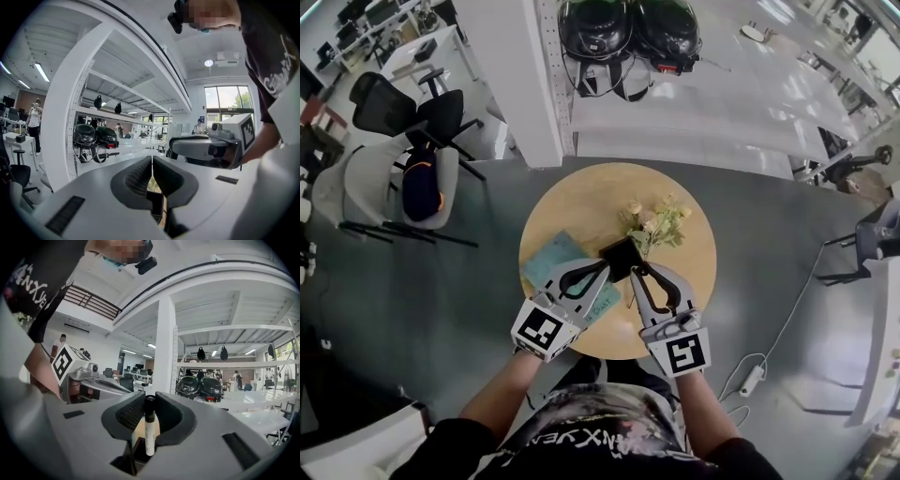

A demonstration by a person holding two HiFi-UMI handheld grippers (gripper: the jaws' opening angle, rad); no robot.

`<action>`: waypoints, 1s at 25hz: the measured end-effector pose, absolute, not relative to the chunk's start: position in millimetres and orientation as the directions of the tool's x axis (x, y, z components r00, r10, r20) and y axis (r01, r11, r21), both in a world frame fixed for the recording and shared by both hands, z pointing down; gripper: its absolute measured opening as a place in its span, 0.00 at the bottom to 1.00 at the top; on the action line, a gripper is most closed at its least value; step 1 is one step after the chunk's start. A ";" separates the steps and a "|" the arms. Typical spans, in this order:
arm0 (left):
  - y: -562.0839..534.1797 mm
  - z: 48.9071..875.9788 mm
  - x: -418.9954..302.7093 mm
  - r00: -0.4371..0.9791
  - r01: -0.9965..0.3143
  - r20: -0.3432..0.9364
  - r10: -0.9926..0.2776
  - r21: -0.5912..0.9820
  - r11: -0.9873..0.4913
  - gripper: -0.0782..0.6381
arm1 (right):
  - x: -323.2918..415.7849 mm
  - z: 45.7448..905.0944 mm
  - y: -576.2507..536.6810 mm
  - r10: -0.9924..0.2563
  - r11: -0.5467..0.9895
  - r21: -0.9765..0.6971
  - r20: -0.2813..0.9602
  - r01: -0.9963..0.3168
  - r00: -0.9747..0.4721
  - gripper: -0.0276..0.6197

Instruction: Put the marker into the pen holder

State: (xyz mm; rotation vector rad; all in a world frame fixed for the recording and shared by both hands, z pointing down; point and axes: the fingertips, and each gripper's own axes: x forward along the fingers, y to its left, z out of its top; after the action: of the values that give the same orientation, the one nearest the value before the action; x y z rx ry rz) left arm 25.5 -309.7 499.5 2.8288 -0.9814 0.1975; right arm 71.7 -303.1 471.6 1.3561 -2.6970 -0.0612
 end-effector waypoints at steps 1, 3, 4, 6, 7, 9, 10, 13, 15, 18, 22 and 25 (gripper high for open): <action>-311.6 502.5 26.9 0.778 -0.624 0.171 -0.605 0.088 -0.777 0.15 | 71.3 476.1 -305.2 -0.798 0.602 0.089 0.093 -0.794 -0.595 0.15; -315.3 508.4 29.6 0.776 -0.625 0.173 -0.606 0.085 -0.776 0.15 | 70.6 483.8 -309.8 -0.793 0.608 0.084 0.093 -0.789 -0.602 0.15; -317.0 511.8 30.7 0.776 -0.625 0.174 -0.606 0.084 -0.776 0.15 | 70.2 487.6 -312.0 -0.792 0.610 0.080 0.092 -0.788 -0.604 0.15; -319.9 519.8 32.0 0.775 -0.624 0.183 -0.604 0.082 -0.777 0.15 | 69.4 497.4 -315.6 -0.788 0.614 0.071 0.102 -0.786 -0.607 0.15; -321.3 523.8 32.1 0.774 -0.626 0.188 -0.605 0.083 -0.775 0.14 | 69.0 503.5 -317.3 -0.787 0.615 0.065 0.112 -0.786 -0.607 0.15; -324.1 531.2 31.6 0.770 -0.631 0.194 -0.608 0.087 -0.771 0.15 | 68.3 514.7 -321.3 -0.785 0.616 0.051 0.125 -0.786 -0.606 0.15; -325.1 534.9 31.1 0.768 -0.633 0.201 -0.608 0.086 -0.770 0.14 | 68.1 519.6 -323.4 -0.785 0.615 0.043 0.126 -0.788 -0.606 0.15; -326.8 545.3 30.1 0.762 -0.638 0.217 -0.610 0.088 -0.765 0.15 | 68.5 534.0 -328.3 -0.787 0.610 0.020 0.132 -0.792 -0.603 0.15; -326.9 552.0 29.7 0.759 -0.640 0.228 -0.610 0.093 -0.762 0.15 | 68.1 544.0 -330.1 -0.784 0.611 0.012 0.143 -0.791 -0.603 0.15; -328.3 560.9 28.4 0.755 -0.647 0.234 -0.613 0.107 -0.755 0.15 | 66.0 558.6 -332.8 -0.780 0.611 -0.002 0.168 -0.792 -0.602 0.15; -329.5 571.9 29.1 0.753 -0.645 0.256 -0.606 0.107 -0.756 0.15 | 65.3 575.3 -335.0 -0.781 0.602 -0.024 0.190 -0.798 -0.595 0.15; -329.4 573.5 29.9 0.753 -0.645 0.259 -0.605 0.111 -0.756 0.15 | 64.8 586.3 -333.6 -0.776 0.605 -0.024 0.209 -0.796 -0.596 0.15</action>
State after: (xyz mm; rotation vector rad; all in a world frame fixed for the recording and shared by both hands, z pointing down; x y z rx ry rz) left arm 29.9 -329.4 573.5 2.7574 -0.9936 0.3087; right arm 64.8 -333.6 586.3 1.3114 -2.6520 0.1701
